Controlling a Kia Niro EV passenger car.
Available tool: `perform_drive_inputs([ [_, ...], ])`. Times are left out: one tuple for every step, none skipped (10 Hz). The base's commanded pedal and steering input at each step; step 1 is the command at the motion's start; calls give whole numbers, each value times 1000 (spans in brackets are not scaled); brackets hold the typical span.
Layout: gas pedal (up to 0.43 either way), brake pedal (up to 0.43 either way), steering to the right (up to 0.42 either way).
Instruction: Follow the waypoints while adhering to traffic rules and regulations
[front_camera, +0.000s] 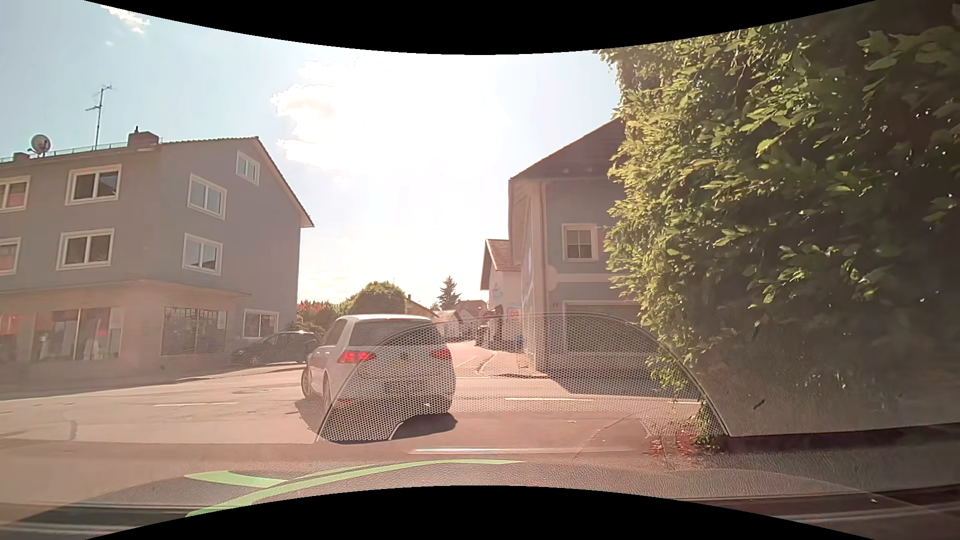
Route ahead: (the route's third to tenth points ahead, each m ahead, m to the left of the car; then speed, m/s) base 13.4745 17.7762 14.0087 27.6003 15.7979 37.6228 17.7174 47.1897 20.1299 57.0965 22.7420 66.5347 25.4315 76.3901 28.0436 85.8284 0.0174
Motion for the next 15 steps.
perform_drive_inputs([
  [0,0,-39],
  [28,0,-39],
  [28,0,-39],
  [28,0,-39],
  [79,0,-39],
  [110,0,-39],
  [118,0,-39],
  [138,0,-39],
  [157,0,-39],
  [177,0,-39],
  [189,0,-40],
  [197,0,-51],
  [209,0,-73],
  [220,0,-90],
  [240,0,-98],
])
